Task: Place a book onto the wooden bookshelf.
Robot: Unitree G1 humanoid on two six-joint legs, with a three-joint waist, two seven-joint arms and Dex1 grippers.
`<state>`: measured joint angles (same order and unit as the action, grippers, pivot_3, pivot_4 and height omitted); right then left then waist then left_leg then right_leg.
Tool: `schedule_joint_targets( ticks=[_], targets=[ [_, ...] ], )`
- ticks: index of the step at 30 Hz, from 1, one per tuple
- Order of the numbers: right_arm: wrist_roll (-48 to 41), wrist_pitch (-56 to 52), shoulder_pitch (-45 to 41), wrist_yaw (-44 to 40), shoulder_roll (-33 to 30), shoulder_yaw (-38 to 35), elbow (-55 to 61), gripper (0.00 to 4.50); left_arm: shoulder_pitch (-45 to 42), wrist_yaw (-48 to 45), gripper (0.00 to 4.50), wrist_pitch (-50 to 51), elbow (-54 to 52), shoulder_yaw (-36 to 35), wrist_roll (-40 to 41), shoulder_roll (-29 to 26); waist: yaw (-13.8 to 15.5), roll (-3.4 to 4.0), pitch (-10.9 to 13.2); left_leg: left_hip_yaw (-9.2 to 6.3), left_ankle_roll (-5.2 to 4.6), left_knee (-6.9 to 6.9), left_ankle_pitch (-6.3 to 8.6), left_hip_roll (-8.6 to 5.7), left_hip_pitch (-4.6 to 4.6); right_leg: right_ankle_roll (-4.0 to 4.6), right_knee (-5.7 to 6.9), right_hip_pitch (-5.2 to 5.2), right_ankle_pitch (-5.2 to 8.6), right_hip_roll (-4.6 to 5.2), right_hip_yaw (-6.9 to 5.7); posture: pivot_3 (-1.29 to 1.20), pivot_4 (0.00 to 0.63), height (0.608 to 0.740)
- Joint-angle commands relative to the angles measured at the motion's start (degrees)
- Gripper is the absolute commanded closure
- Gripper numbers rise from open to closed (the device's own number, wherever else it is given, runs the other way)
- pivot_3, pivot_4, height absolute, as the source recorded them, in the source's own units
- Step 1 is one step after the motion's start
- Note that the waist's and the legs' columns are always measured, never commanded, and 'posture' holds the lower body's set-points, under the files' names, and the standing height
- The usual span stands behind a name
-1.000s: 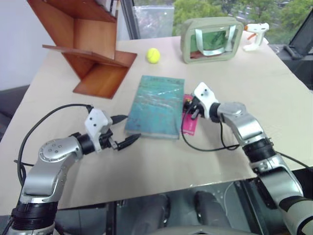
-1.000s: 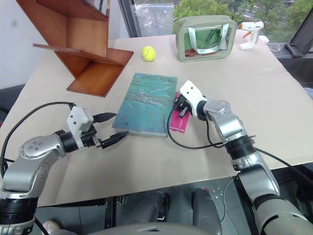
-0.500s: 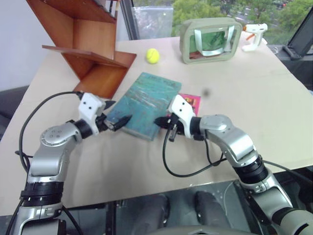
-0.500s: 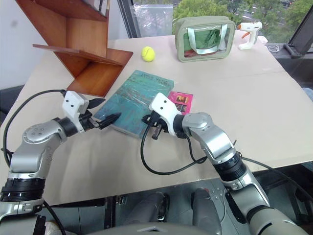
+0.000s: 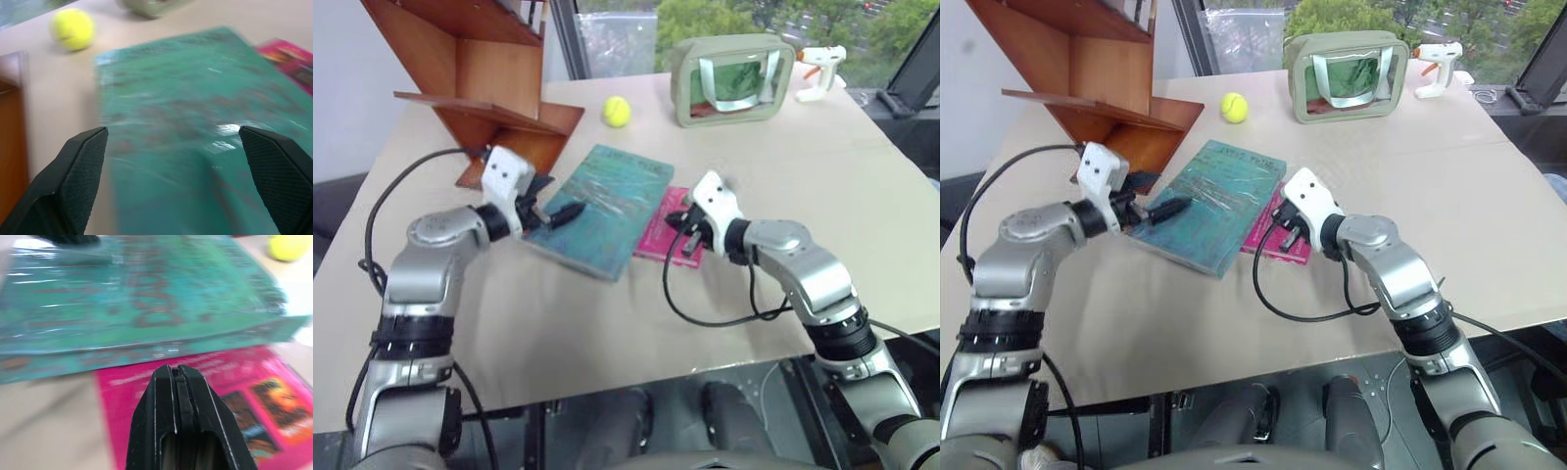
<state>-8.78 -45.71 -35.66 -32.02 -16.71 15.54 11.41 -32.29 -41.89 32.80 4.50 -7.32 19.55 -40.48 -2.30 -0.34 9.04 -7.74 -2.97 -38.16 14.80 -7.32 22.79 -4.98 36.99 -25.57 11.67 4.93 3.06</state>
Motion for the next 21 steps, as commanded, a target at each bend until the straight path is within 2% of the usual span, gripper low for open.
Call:
schedule_joint_targets(
  ticks=[1, 4, 10, 14, 21],
  targets=[
    [2.64, 2.42, -3.84, 4.13, 2.29, -0.80, -5.45, 4.41, -7.54, 5.44, 0.00, 8.08, 2.86, 1.76, -1.62, 2.03, 0.04, -0.01, -0.01, 0.00, 0.00, -0.05, 0.00, -0.01, -0.01, 0.00, 0.01, 0.02, 0.00, 0.00, 0.00, 0.00, 0.150, 0.740],
    [4.33, 4.54, -7.11, 5.58, 4.17, -0.38, -13.06, 4.41, -14.18, 6.77, 0.00, 13.06, 8.25, 4.87, -3.03, 4.40, 0.03, -0.03, -0.02, 0.02, -0.01, -0.11, 0.00, -0.08, 0.02, -0.01, 0.02, 0.03, 0.00, 0.04, 0.02, 0.00, 0.150, 0.740],
    [5.50, 8.62, -10.54, 4.82, 7.59, 0.78, -21.15, 4.41, -20.79, 0.73, 0.00, 12.28, 20.10, 11.31, -5.96, 5.82, -0.65, -0.03, -0.02, 0.05, 0.00, -0.07, -0.01, -0.06, 0.05, 0.00, 0.03, -0.04, 0.00, 0.02, 0.01, 0.00, 0.150, 0.740],
    [2.44, 8.41, -9.95, 1.59, 9.50, -0.23, -17.89, 4.41, -24.42, -4.70, 0.00, 8.92, 28.27, 13.45, -7.11, 7.47, -1.09, -0.02, -0.02, 0.04, 0.00, -0.08, -0.01, -0.05, 0.05, 0.00, 0.04, -0.04, 0.00, 0.02, -0.01, 0.00, 0.150, 0.740],
    [0.20, 5.46, -5.07, -1.94, 7.78, 0.97, -9.16, 4.41, -30.90, -11.17, 0.00, 2.96, 38.77, 14.00, -8.88, 11.69, -0.98, -0.02, -0.02, 0.00, -0.01, -0.16, 0.00, -0.08, 0.05, -0.01, 0.06, -0.03, 0.00, 0.05, -0.06, 0.00, 0.150, 0.740]
  ],
)
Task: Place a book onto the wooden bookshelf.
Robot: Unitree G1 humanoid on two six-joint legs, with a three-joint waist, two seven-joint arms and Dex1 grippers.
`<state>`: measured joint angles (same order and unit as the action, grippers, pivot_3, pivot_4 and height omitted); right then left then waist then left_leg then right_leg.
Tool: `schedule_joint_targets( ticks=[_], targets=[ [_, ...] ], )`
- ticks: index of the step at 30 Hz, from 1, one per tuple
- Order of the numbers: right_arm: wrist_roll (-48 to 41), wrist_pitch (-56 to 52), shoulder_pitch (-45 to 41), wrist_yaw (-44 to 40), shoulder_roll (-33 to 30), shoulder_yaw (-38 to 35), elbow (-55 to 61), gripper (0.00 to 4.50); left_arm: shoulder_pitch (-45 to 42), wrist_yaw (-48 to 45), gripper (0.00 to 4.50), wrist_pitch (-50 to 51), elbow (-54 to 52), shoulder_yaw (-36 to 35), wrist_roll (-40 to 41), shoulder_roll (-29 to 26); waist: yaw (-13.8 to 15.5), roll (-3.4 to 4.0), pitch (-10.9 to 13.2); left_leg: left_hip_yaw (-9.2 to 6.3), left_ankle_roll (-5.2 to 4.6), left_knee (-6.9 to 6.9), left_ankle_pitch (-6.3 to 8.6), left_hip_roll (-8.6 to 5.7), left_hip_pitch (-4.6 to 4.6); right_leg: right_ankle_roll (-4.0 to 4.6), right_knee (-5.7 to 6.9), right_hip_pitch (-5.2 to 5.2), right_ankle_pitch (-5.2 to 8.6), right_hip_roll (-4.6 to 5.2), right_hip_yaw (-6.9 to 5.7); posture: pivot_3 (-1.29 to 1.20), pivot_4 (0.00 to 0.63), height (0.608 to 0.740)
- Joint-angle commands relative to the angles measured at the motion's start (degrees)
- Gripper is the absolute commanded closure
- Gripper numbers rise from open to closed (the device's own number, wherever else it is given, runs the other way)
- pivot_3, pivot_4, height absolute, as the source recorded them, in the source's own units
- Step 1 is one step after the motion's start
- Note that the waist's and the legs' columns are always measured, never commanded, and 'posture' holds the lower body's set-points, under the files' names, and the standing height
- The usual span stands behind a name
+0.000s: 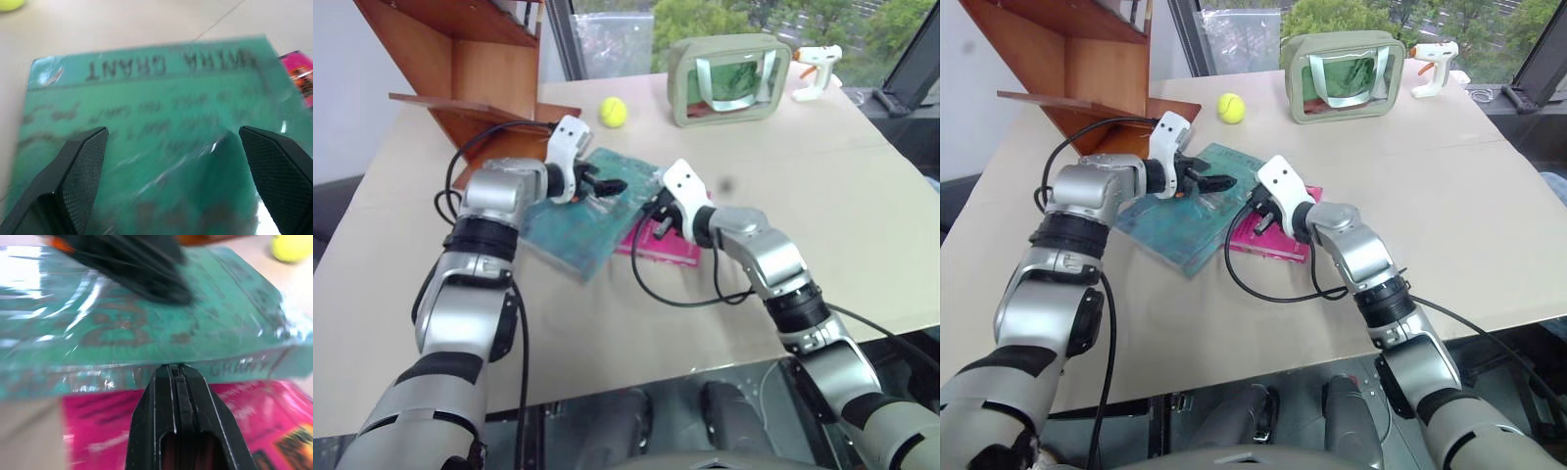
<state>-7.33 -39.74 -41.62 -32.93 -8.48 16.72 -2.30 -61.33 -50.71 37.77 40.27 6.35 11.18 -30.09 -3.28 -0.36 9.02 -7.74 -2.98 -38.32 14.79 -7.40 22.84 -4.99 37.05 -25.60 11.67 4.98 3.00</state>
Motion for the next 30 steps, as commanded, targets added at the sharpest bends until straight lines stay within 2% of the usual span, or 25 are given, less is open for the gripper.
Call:
schedule_joint_targets(
  ticks=[1, 4, 10, 13, 16, 19, 25, 30],
  targets=[
    [-1.27, -0.88, 1.50, -1.04, -0.78, -0.23, 5.29, 4.41, -2.79, -1.31, 0.00, -3.52, 4.71, -0.40, -0.85, 2.07, 0.09, 0.00, 0.00, -0.01, 0.00, 0.00, 0.00, 0.00, 0.00, 0.00, 0.00, 0.00, 0.00, 0.00, 0.00, 0.00, 0.150, 0.740],
    [-1.24, -1.90, 3.37, 0.14, -1.92, -1.41, 8.67, 4.41, -5.67, 2.43, 0.00, -8.64, 9.05, -3.03, -2.06, 1.44, 0.17, -0.01, 0.00, -0.01, 0.00, -0.01, 0.00, 0.00, 0.00, 0.00, 0.03, 0.01, 0.00, 0.00, -0.01, 0.00, 0.150, 0.740],
    [-4.58, -0.14, 7.89, -0.33, -3.81, -5.57, 17.19, 4.41, -7.53, 7.44, 0.00, -18.78, 16.65, -2.19, -7.76, -2.27, -0.51, -0.01, 0.01, 0.01, 0.00, 0.05, 0.00, 0.01, 0.07, 0.00, 0.04, -0.10, 0.00, -0.01, 0.04, 0.00, 0.150, 0.740],
    [-6.94, -1.37, 9.72, -0.58, -5.23, -8.12, 23.06, 3.54, -9.30, 13.44, 0.00, -19.96, 21.55, -3.18, -9.15, -1.38, -0.02, -0.02, 0.01, 0.01, 0.00, 0.02, 0.00, 0.01, 0.07, 0.00, 0.04, -0.08, 0.00, -0.01, 0.03, 0.00, 0.150, 0.740],
    [-9.72, -1.73, 11.02, -1.06, -6.57, -10.13, 29.21, 2.10, -11.10, 18.79, 0.00, -17.82, 24.91, -3.66, -10.45, -0.18, 0.78, -0.04, 0.02, 0.01, -0.01, 0.00, 0.00, 0.00, 0.10, -0.01, 0.04, -0.08, 0.00, 0.00, 0.01, 0.00, 0.150, 0.740],
    [-12.44, -2.77, 12.70, -0.66, -7.90, -12.01, 34.46, 0.81, -12.94, 15.75, 0.00, -15.31, 27.39, -4.58, -9.76, 1.04, 1.02, -0.05, 0.01, 0.01, -0.01, -0.02, 0.00, -0.02, 0.11, -0.01, 0.03, -0.06, 0.00, 0.00, 0.00, 0.00, 0.150, 0.740],
    [-14.39, -4.96, 15.65, 2.19, -10.69, -13.54, 39.99, 0.81, -17.27, 4.35, 0.00, -8.72, 31.54, -7.63, -7.28, 3.01, 0.96, -0.07, 0.01, 0.01, -0.02, -0.05, 0.00, -0.04, 0.11, -0.01, 0.07, -0.04, 0.00, 0.01, -0.02, 0.00, 0.150, 0.740],
    [-15.50, -7.25, 17.63, 4.94, -12.33, -15.78, 44.18, 0.81, -19.38, -0.79, 0.00, -5.48, 32.81, -7.56, -7.96, 4.15, 0.86, -0.08, 0.02, 0.02, -0.02, -0.06, 0.01, -0.04, 0.12, -0.02, 0.10, -0.06, 0.01, 0.00, 0.01, 0.00, 0.150, 0.740]
  ],
)
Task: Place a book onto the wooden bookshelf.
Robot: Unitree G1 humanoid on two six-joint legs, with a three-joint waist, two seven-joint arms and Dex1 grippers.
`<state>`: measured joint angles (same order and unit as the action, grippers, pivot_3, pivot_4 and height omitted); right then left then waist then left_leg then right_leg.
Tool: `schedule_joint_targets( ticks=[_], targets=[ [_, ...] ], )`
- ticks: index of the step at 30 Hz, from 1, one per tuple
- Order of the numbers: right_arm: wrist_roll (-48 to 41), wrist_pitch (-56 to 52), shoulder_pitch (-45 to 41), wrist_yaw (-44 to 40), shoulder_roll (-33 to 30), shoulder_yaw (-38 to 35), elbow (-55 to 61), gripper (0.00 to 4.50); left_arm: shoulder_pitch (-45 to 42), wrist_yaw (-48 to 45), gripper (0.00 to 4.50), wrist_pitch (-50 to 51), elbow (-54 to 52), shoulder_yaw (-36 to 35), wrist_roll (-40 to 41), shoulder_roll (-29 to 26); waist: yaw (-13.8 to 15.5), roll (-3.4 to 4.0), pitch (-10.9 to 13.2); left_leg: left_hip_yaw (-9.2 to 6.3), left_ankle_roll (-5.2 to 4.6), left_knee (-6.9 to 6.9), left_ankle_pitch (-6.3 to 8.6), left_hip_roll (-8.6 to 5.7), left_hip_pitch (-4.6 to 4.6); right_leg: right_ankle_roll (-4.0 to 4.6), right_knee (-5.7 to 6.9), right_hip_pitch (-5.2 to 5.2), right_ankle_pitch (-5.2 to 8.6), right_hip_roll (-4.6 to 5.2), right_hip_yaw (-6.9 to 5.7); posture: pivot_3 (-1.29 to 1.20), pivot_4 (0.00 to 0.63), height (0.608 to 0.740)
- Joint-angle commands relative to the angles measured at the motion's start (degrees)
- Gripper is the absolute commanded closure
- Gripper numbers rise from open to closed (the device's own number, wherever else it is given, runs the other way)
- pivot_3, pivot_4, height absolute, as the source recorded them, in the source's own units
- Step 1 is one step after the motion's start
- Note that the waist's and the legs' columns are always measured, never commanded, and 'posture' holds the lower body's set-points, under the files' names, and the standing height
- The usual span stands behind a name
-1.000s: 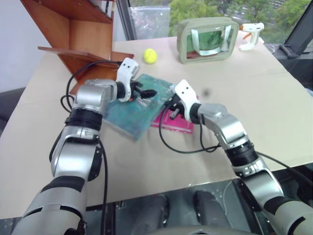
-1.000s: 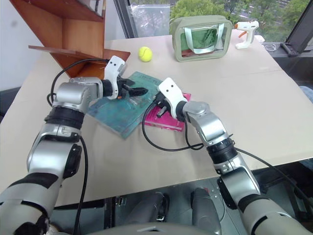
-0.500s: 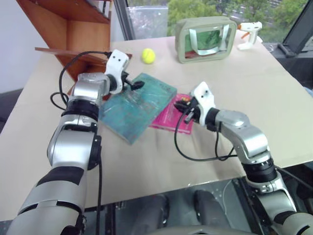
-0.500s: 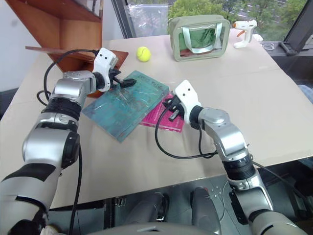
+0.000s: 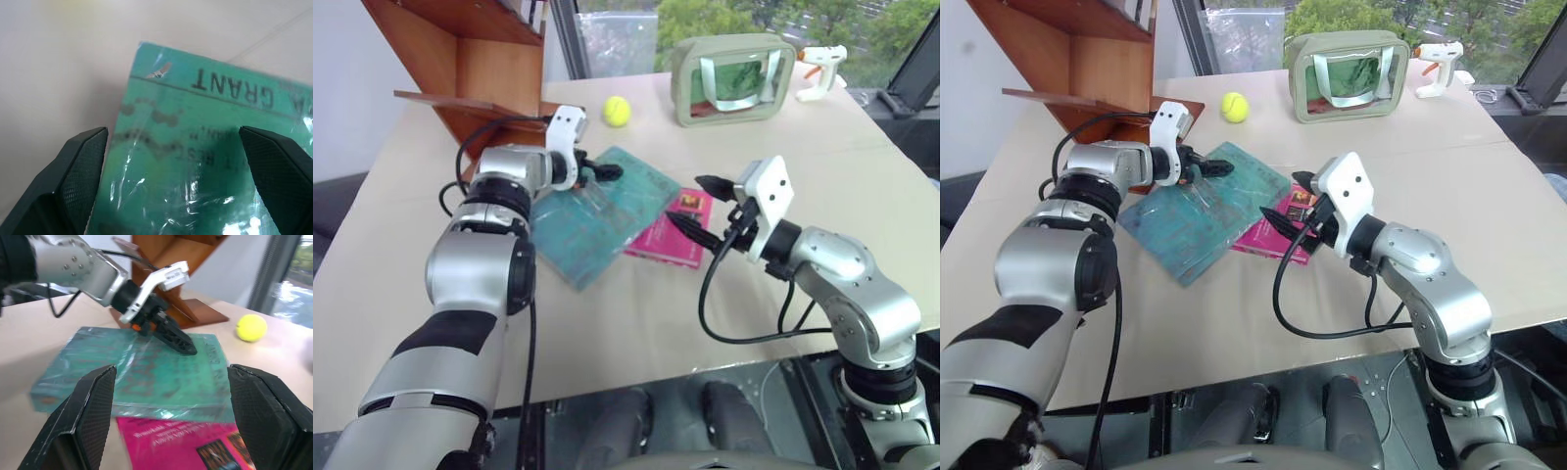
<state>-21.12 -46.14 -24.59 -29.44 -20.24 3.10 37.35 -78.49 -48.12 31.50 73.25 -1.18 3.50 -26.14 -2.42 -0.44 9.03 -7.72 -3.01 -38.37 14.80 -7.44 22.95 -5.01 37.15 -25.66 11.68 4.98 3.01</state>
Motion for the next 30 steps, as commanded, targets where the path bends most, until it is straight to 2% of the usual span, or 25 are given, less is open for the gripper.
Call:
schedule_joint_targets(
  ticks=[1, 5, 8, 12, 16, 19, 24, 27, 28, 29, 30],
  targets=[
    [-2.06, -1.43, 1.17, 1.86, -0.93, -2.69, 5.56, 0.81, -2.49, -5.18, 0.00, 1.02, -0.30, 0.46, -0.59, 0.69, 0.08, 0.00, 0.00, 0.00, 0.00, 0.00, 0.00, 0.00, 0.00, 0.00, 0.00, 0.00, 0.00, 0.00, 0.00, 0.00, 0.150, 0.740],
    [-3.80, -3.90, 4.35, 2.83, -3.19, -4.33, 9.62, 0.81, -3.02, -12.87, 0.00, -0.33, -1.47, 2.70, -1.94, 2.99, 0.38, -0.01, 0.00, -0.01, 0.00, -0.01, 0.00, -0.01, 0.01, 0.00, -0.02, 0.02, 0.00, 0.01, -0.02, 0.00, 0.150, 0.740],
    [-4.93, -5.32, 6.77, 3.35, -4.84, -5.06, 12.07, 0.81, -2.71, -14.41, 0.00, -3.61, -2.05, 3.83, -3.23, 4.63, 0.42, -0.03, 0.02, 0.00, -0.01, -0.03, 0.00, -0.02, 0.02, 0.00, -0.01, 0.03, 0.00, 0.02, -0.01, 0.00, 0.150, 0.740],
    [-5.80, -6.14, 10.75, 3.38, -7.80, -5.96, 15.28, 0.81, -2.61, -9.71, 0.00, -9.20, -2.11, 0.66, -1.61, 5.72, 0.26, -0.05, 0.02, 0.01, -0.01, -0.02, 0.00, 0.00, 0.02, 0.00, -0.01, 0.01, 0.00, 0.02, 0.02, 0.00, 0.150, 0.740],
    [-7.04, -5.13, 13.94, 2.08, -11.23, -7.81, 17.76, 0.81, -0.59, -14.60, 0.00, -14.69, -7.11, -6.09, 4.62, 1.89, 0.05, -0.10, 0.06, 0.02, 0.00, -0.01, 0.00, 0.05, 0.02, 0.00, 0.00, -0.02, 0.00, 0.02, 0.02, 0.00, 0.150, 0.740],
    [-6.94, -4.09, 13.83, 0.59, -13.52, -6.95, 15.99, 0.81, 5.83, -20.23, 0.00, -12.52, -18.10, -10.24, 10.39, -2.36, -0.15, -0.07, 0.04, 0.07, 0.00, 0.00, 0.01, 0.06, -0.01, 0.00, 0.00, 0.00, 0.00, 0.00, 0.07, 0.00, 0.150, 0.740],
    [-7.59, -2.60, 10.14, -1.61, -14.46, -5.20, 9.42, 0.81, 25.77, -21.58, 0.00, 6.96, -51.25, -18.45, 25.06, -9.31, -0.32, -0.06, 0.03, 0.16, 0.00, 0.03, 0.01, 0.13, -0.14, 0.00, 0.10, -0.01, 0.00, -0.04, 0.25, 0.00, 0.150, 0.740],
    [-10.23, -2.70, 7.95, -3.07, -13.68, -6.15, 6.25, 1.65, 38.47, -21.51, 0.00, 18.11, -66.61, -24.34, 34.87, -13.89, 0.04, -0.11, 0.06, 0.14, -0.01, 0.00, 0.01, 0.14, -0.12, 0.01, 0.11, -0.01, 0.00, -0.05, 0.24, 0.00, 0.150, 0.740],
    [-11.25, -2.65, 7.47, -3.73, -13.73, -6.66, 5.49, 2.08, 42.67, -20.56, 0.40, 21.25, -71.15, -26.96, 37.90, -14.94, 0.17, -0.11, 0.06, 0.08, 0.00, -0.01, 0.01, 0.15, -0.09, 0.01, 0.03, 0.00, 0.00, -0.05, 0.16, 0.00, 0.150, 0.740],
    [-12.26, -2.42, 7.29, -5.21, -14.34, -6.77, 5.11, 2.46, 46.56, -19.09, 0.54, 25.30, -74.77, -30.52, 41.65, -15.91, 0.35, -0.11, 0.06, 0.06, 0.00, 0.00, 0.01, 0.15, -0.09, 0.01, 0.03, 0.03, 0.00, -0.03, 0.12, 0.00, 0.150, 0.740],
    [-13.28, -2.08, 7.32, -7.07, -15.28, -6.73, 4.96, 3.03, 50.90, -18.69, 0.92, 31.47, -77.75, -34.74, 47.00, -17.68, 0.46, -0.11, 0.06, 0.06, 0.00, 0.00, 0.01, 0.15, -0.10, 0.01, -0.01, 0.03, 0.00, -0.04, 0.11, 0.00, 0.150, 0.740]
  ],
)
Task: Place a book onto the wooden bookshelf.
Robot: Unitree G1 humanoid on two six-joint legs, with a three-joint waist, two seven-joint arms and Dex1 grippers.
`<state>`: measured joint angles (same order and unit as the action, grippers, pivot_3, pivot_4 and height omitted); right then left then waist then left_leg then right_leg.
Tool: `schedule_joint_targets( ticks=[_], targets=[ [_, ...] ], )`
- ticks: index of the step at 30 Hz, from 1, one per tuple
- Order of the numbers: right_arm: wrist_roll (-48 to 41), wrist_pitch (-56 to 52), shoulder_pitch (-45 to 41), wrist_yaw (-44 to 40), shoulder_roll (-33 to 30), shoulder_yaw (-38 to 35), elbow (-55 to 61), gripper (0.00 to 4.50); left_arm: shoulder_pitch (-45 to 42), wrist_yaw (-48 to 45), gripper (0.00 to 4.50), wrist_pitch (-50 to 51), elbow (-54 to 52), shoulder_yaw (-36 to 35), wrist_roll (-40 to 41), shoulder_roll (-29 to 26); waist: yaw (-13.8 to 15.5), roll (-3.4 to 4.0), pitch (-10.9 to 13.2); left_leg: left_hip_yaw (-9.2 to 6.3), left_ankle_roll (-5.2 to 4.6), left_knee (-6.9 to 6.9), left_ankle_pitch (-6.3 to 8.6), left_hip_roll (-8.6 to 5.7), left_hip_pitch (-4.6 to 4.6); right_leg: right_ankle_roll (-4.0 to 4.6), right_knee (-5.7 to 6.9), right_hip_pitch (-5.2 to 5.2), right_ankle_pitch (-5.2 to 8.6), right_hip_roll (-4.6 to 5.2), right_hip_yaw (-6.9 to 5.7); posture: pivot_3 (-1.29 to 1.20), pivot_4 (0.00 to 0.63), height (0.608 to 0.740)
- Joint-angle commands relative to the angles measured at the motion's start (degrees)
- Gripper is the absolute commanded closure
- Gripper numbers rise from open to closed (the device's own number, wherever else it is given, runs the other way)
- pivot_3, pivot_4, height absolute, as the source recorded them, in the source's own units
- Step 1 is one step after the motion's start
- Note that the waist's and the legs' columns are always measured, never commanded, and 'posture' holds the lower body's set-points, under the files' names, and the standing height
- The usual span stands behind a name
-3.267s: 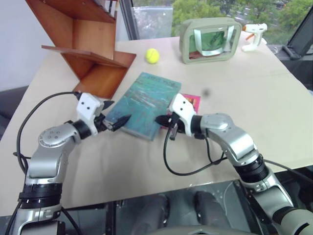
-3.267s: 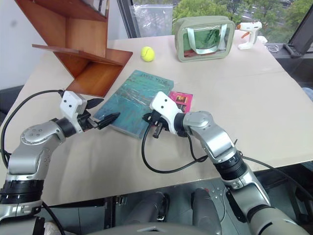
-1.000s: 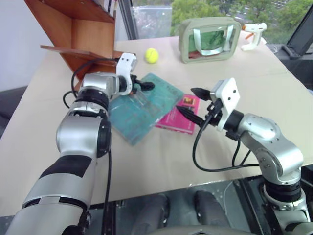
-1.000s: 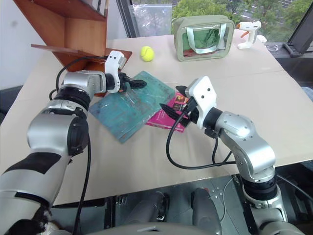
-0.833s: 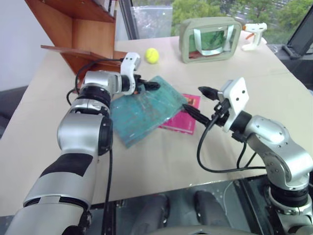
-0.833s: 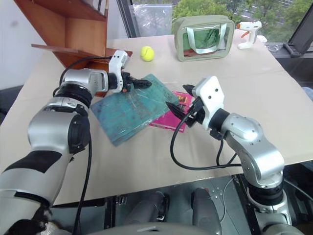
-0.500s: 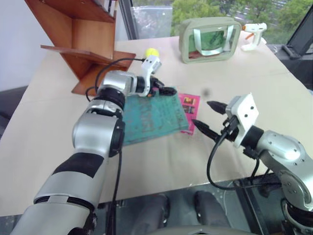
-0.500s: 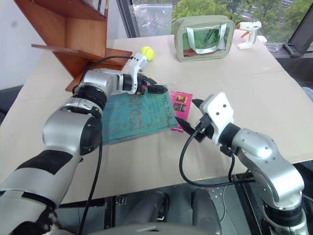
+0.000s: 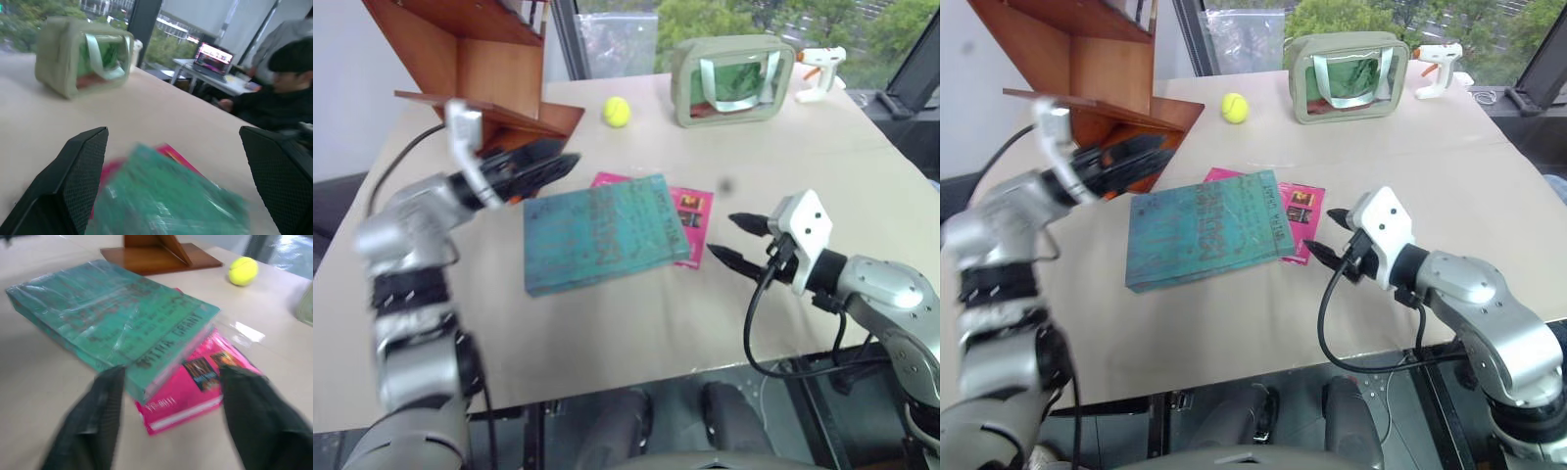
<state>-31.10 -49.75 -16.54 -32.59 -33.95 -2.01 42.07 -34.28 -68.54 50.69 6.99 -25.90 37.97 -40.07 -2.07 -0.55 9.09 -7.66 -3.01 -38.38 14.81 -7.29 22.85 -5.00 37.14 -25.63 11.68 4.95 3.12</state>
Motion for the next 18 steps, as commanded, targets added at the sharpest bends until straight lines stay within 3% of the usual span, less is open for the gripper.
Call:
schedule_joint_targets(
  ticks=[1, 3, 6, 7, 8, 10, 12, 14, 15, 16, 18],
  targets=[
    [-3.76, 1.94, -0.61, -5.10, -2.33, -1.64, 0.11, 3.53, 10.75, 1.88, 1.38, 17.07, -13.90, -13.34, 16.77, -5.41, 0.17, 0.00, 0.00, -0.01, 0.00, 0.01, 0.00, 0.00, -0.02, 0.00, -0.05, 0.04, 0.00, 0.01, -0.02, 0.00, 0.150, 0.740],
    [-4.15, 2.83, -0.47, -6.56, -3.49, -1.57, -0.10, 4.48, 17.53, 3.63, 2.33, 24.89, -16.05, -19.39, 23.57, -7.33, 0.28, -0.01, 0.00, -0.02, -0.01, 0.03, 0.02, 0.00, -0.07, 0.00, -0.10, 0.09, 0.00, -0.01, -0.04, 0.00, 0.150, 0.740],
    [-3.70, 4.20, -0.87, -7.62, -4.84, -1.14, -0.66, 4.50, 27.48, 7.14, 3.87, 30.45, -20.39, -23.34, 28.53, -7.65, 0.51, 0.05, -0.02, -0.03, -0.01, 0.04, 0.02, 0.00, -0.19, 0.00, -0.09, 0.18, 0.00, 0.01, -0.08, 0.00, 0.150, 0.740],
    [-4.08, 4.11, -1.15, -7.74, -5.01, -1.19, -0.92, 4.50, 30.57, 8.75, 4.25, 32.26, -21.15, -24.29, 30.33, -6.81, 0.76, 0.04, -0.01, -0.03, -0.01, 0.06, 0.02, 0.00, -0.29, 0.00, -0.08, 0.28, 0.01, 0.02, -0.09, 0.00, 0.150, 0.740],
    [-4.58, 3.78, -1.58, -7.75, -5.06, -1.35, -1.29, 4.50, 33.32, 10.26, 4.25, 33.24, -22.05, -25.01, 32.37, -5.60, 0.99, 0.04, -0.01, -0.05, -0.01, 0.07, 0.03, 0.01, -0.39, 0.00, -0.10, 0.39, 0.01, 0.02, -0.13, 0.00, 0.150, 0.740],
    [-6.06, 2.42, -1.96, -8.29, -6.06, -1.74, -0.96, 3.92, 37.09, 18.37, 3.80, 34.21, -23.82, -25.73, 38.07, -0.31, 1.36, 0.12, 0.03, -0.04, -0.09, 0.13, 0.10, 0.02, -0.69, 0.01, -0.18, 0.68, 0.01, 0.04, -0.10, 0.00, 0.150, 0.740],
    [-6.63, 1.89, -2.13, -7.86, -7.00, -1.98, -0.15, 3.11, 40.59, 27.55, 2.92, 31.94, -27.13, -24.74, 43.24, 5.11, 1.64, 0.04, 0.00, -0.06, -0.07, 0.20, 0.32, 0.02, -0.98, 0.00, -0.31, 1.04, 0.02, 0.08, -0.14, 0.00, 0.150, 0.740],
    [-7.19, 1.39, -2.07, -6.76, -7.65, -2.42, 0.87, 1.98, 44.23, 40.48, 1.87, 27.31, -28.54, -22.22, 49.84, 10.65, 1.90, -0.06, -0.05, -0.06, -0.02, 0.17, 0.31, 0.03, -0.98, 0.00, -0.34, 1.07, 0.01, 0.17, -0.14, 0.00, 0.150, 0.740],
    [-7.39, 0.88, -1.77, -6.17, -8.16, -2.85, 1.69, 1.70, 46.69, 46.23, 1.51, 25.31, -30.18, -19.92, 51.98, 14.13, 2.08, -0.11, -0.08, -0.07, -0.02, 0.17, 0.31, 0.03, -0.98, 0.00, -0.32, 1.07, 0.01, 0.20, -0.15, 0.00, 0.150, 0.740],
    [-7.88, 0.12, -1.35, -5.72, -8.76, -3.50, 2.66, 1.11, 49.26, 52.23, 1.00, 22.57, -31.48, -17.09, 55.04, 17.59, 2.31, -0.04, -0.10, -0.09, 0.03, 0.17, 0.28, 0.07, -0.97, 0.01, -0.35, 1.07, 0.00, 0.21, -0.16, 0.00, 0.150, 0.740],
    [-9.29, -1.30, -0.83, -4.93, -9.97, -4.79, 4.22, 0.31, 53.31, 62.73, 0.99, 16.08, -33.48, -11.73, 61.84, 21.93, 2.50, -0.05, -0.15, 0.07, 0.06, 0.18, 0.31, 0.08, -0.98, 0.01, -0.40, 1.06, 0.00, 0.34, 0.01, 0.00, 0.150, 0.740]
  ],
)
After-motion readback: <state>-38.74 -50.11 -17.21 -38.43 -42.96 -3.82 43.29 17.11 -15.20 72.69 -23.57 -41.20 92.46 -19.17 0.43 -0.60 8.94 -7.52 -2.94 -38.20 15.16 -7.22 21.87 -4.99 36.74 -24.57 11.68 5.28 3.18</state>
